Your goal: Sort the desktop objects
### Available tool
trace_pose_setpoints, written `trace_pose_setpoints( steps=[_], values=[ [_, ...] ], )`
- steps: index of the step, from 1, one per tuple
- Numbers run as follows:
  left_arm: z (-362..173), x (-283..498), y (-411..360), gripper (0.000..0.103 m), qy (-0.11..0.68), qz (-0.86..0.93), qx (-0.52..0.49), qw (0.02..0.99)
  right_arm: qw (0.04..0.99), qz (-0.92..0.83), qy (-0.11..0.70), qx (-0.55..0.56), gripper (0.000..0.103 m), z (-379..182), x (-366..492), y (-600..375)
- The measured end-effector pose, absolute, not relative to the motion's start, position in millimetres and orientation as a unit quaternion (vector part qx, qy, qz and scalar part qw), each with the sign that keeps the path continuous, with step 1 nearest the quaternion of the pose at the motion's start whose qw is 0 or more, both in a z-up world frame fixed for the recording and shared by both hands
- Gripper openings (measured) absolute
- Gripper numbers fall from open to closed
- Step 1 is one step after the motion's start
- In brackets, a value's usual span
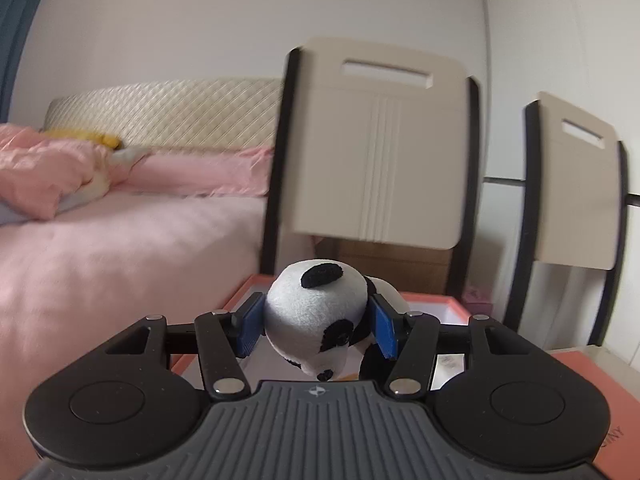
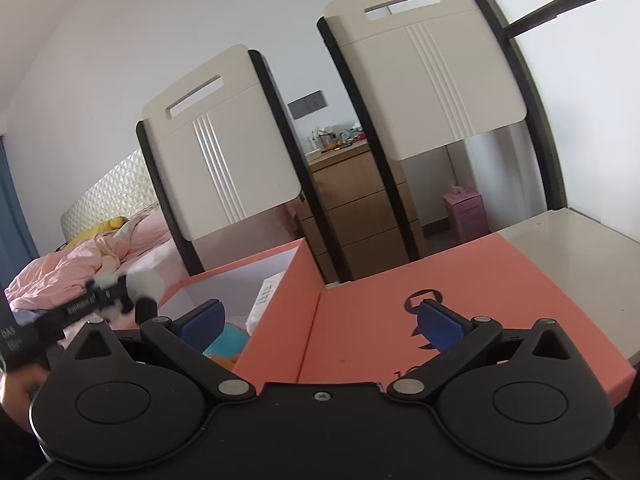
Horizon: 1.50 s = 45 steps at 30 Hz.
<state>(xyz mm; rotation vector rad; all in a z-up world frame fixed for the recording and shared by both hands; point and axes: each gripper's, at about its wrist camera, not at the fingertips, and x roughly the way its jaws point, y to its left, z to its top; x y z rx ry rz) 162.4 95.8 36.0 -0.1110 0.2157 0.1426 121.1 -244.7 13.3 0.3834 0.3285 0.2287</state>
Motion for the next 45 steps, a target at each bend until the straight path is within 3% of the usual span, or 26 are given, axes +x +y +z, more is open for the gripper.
trace_pose_setpoints(
  steps=[16,20,23,45],
  values=[
    [-5.3,174.2,94.0,0.062,0.163,0.090,-0.028,0.982,0.970,0.117,0.160,0.144,0.102,19.2,123.0,-229.7],
    [-6.5,173.3,92.8,0.069,0.161,0.097,-0.021,0.982,0.971,0.112,0.169,0.129,0.102,16.2,122.6,-227.3],
    [-4.3,170.0,90.6,0.093,0.153,0.103,-0.015,0.983,0.973,0.103,0.169,0.121,0.102,14.9,121.2,-229.2],
    [12.6,100.5,40.8,0.103,0.075,0.026,-0.020,0.997,0.981,0.084,0.143,0.098,0.102,16.9,91.1,-249.3]
  ],
)
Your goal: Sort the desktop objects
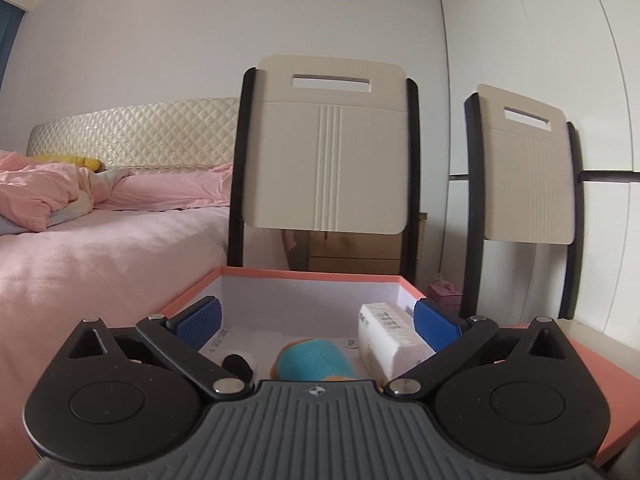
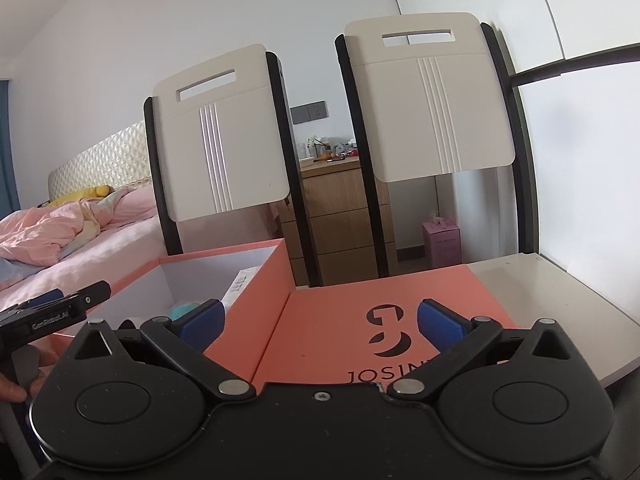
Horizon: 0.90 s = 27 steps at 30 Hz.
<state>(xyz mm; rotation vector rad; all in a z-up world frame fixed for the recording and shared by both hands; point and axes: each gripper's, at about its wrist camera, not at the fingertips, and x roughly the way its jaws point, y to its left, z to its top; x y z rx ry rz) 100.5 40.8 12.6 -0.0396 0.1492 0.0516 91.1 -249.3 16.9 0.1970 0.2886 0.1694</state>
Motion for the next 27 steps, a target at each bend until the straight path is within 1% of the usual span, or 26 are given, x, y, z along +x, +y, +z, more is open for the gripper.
trace_pose_setpoints(
  steps=[10,27],
  values=[
    [14.9,89.8,39.0,0.103,0.070,0.009,-0.038,0.997,0.980,0.080,0.149,0.104,0.102,14.1,92.6,-251.7],
    [13.0,80.1,31.8,0.103,0.065,-0.007,-0.041,0.997,0.977,0.088,0.149,0.121,0.102,13.4,90.2,-258.6]
  ],
)
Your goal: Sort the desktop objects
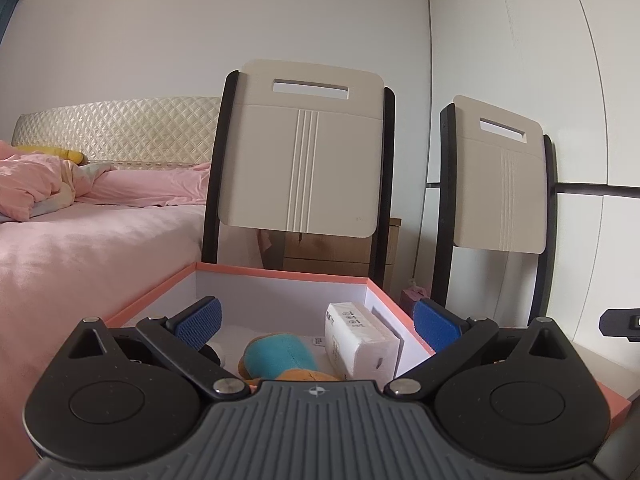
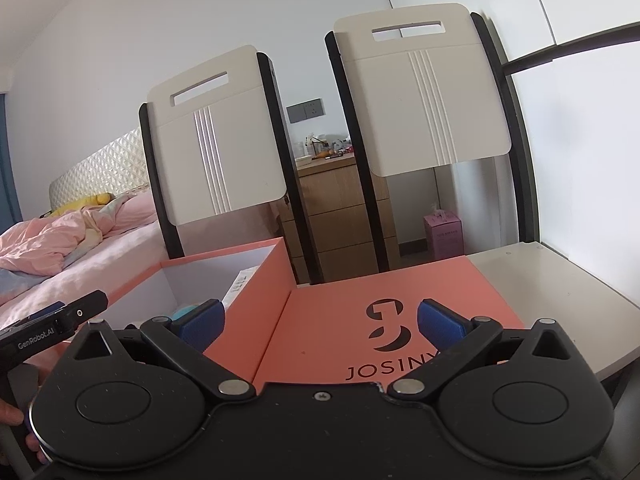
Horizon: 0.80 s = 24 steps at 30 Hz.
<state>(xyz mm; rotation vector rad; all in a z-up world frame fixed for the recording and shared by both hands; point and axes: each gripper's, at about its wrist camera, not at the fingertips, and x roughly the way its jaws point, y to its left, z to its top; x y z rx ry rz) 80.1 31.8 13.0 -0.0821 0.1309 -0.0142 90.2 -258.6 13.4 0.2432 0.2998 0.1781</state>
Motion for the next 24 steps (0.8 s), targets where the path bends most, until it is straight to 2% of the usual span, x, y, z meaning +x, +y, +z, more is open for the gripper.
trace_pose_setpoints(
  steps=[24],
  values=[
    [-1.8,56.3,-7.7,0.103,0.050,-0.062,-0.016,0.997,0.975,0.055,0.173,0.130,0.102,2.1,82.7,-312.5]
  ],
)
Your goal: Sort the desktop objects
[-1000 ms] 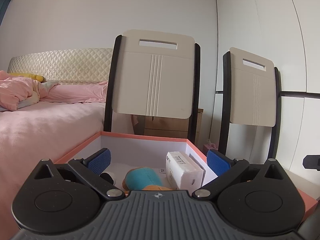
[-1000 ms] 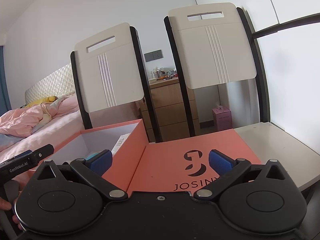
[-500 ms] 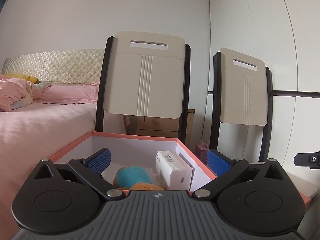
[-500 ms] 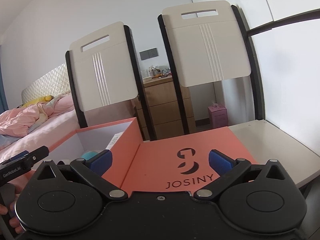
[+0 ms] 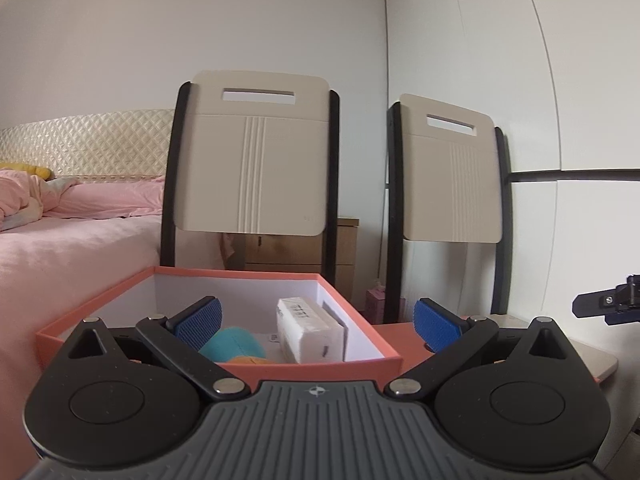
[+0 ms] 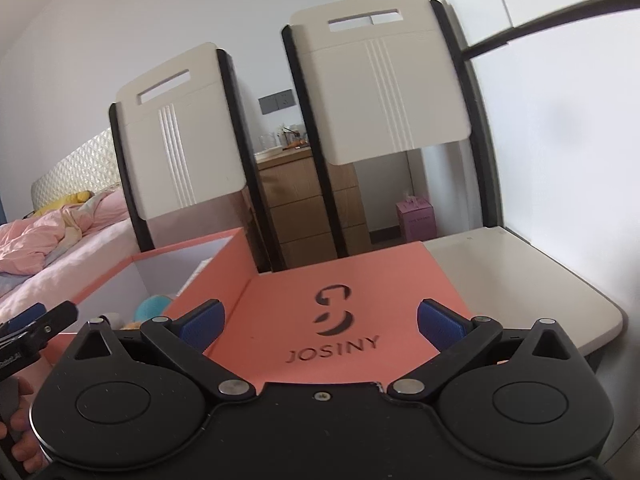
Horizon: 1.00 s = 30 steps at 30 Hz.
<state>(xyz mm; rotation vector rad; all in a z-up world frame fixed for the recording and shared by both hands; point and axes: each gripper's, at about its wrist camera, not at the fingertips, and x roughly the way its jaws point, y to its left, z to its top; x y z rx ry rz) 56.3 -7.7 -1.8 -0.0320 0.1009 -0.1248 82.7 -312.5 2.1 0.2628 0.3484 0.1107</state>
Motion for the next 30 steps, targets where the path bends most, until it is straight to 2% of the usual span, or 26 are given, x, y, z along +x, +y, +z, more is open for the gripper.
trace_pose_setpoints(
  steps=[9,18,30],
  values=[
    [-23.2,37.1,-42.2,0.103,0.060,-0.135,0.007,0.989,0.978,0.033,0.171,0.118,0.102,-10.0,74.9,-354.7],
    [-54.9,44.9,-59.6,0.103,0.133,-0.197,0.012,0.971,0.958,0.003,0.227,0.174,0.102,-47.9,82.5,-408.8],
    [-102.5,95.9,-56.6,0.103,0.236,-0.202,-0.022,0.950,0.948,0.011,0.249,0.196,0.083,-78.7,115.3,-426.6]
  ],
)
